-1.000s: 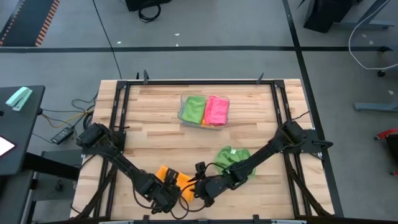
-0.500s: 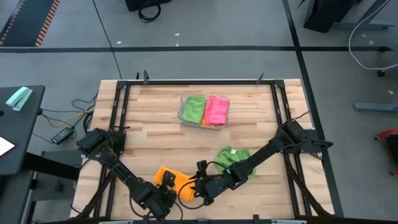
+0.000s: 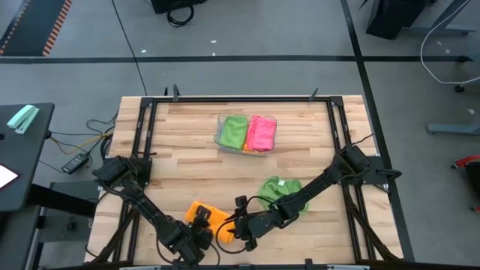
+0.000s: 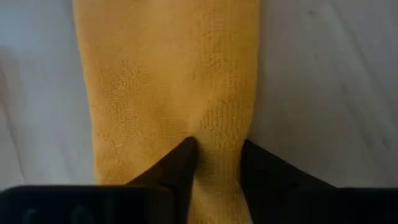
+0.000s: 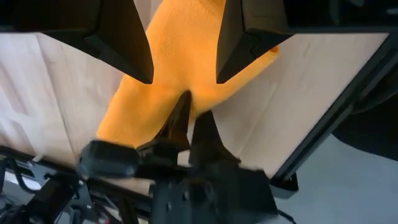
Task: Fold microfiber towels
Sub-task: Fold the yellow microfiber cloth
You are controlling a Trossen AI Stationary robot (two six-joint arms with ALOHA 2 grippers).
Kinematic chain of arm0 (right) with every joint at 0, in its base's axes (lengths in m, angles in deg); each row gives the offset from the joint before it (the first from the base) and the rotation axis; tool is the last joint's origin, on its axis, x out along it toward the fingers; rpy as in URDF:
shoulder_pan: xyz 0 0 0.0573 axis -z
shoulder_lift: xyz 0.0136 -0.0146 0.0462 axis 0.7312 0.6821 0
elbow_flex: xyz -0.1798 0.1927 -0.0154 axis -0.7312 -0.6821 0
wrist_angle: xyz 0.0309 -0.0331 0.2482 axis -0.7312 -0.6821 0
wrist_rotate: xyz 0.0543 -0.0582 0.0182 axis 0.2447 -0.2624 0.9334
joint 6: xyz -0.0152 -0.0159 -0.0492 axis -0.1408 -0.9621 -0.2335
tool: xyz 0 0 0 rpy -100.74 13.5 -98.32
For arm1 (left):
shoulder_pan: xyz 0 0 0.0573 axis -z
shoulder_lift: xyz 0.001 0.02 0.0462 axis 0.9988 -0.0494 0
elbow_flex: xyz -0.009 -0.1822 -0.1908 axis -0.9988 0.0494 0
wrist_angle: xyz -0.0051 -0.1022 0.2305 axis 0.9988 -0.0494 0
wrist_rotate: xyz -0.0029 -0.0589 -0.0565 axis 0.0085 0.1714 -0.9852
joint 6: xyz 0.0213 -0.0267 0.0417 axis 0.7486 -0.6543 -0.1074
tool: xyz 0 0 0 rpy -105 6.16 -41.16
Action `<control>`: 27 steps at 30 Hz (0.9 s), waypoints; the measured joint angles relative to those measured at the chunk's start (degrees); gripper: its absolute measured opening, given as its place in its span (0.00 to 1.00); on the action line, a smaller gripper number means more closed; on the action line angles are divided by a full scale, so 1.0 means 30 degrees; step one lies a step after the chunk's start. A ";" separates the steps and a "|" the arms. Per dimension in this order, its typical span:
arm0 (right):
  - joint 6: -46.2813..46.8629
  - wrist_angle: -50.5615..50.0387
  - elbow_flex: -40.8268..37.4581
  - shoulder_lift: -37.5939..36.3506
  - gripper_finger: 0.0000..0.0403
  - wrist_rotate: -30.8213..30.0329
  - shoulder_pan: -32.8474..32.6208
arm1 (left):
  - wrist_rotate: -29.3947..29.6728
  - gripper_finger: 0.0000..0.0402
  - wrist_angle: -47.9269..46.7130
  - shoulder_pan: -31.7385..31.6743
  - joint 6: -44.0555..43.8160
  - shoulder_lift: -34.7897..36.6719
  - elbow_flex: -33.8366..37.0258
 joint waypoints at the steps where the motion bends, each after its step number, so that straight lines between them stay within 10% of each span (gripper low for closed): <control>1: -0.0050 0.0131 0.0000 0.0000 0.46 0.0003 0.0000 | 0.0067 0.29 -0.0002 0.0008 -0.0206 -0.0013 0.0008; 9: -0.0281 0.1316 0.0000 0.0000 0.46 0.0721 -0.0022 | 0.0242 0.04 -0.0265 -0.0113 -0.0757 0.0306 0.0086; 27: -0.1982 0.0310 -0.0015 0.0029 0.55 -0.1417 -0.0710 | -0.2308 0.08 -0.0069 -0.2367 -0.3304 0.1110 0.0057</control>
